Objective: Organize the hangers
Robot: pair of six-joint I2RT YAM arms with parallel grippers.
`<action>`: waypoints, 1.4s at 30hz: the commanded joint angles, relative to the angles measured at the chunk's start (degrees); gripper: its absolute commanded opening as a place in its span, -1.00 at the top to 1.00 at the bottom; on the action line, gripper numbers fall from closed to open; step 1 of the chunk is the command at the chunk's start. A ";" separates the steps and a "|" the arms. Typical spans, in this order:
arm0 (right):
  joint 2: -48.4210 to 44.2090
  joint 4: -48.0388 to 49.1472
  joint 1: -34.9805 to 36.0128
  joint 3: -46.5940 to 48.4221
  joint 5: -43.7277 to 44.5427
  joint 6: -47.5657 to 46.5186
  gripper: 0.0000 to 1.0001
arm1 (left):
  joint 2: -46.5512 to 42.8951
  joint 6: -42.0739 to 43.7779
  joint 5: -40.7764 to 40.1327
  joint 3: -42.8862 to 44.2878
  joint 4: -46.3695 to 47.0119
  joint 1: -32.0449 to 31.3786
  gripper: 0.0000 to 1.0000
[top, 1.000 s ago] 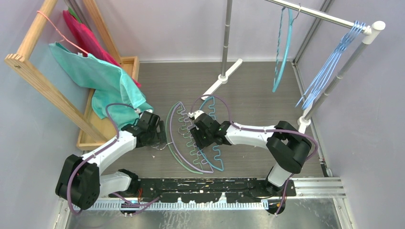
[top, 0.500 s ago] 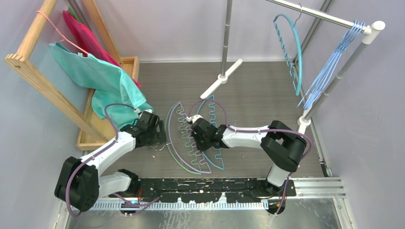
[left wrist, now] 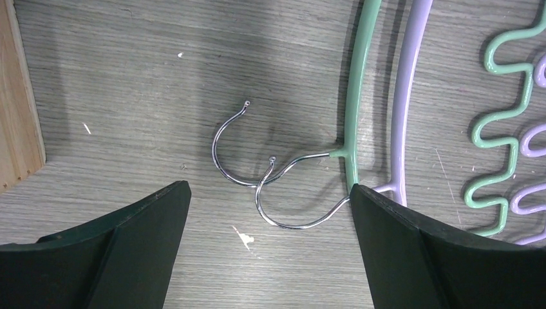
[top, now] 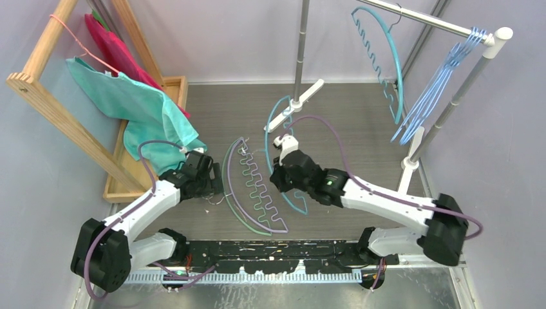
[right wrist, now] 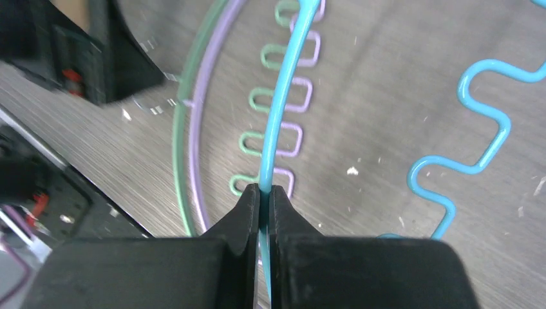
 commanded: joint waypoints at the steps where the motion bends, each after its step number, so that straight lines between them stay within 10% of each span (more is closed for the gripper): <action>1: -7.03 2.14 0.16 4.52 7.10 1.95 0.98 | -1.96 1.42 1.39 1.96 -0.66 -0.25 -0.96; 15: -13.50 9.52 -0.79 11.76 24.26 -1.66 0.98 | 3.41 -0.05 -11.95 11.04 -6.78 -14.59 -0.96; 28: -2.35 14.78 -26.95 27.91 -9.82 6.86 0.98 | 3.91 -0.49 -12.66 11.28 -6.37 -15.51 -0.96; 42: 4.97 26.80 -36.14 36.93 -16.79 16.30 0.98 | 1.96 0.65 -15.33 11.52 -8.51 -15.55 -0.96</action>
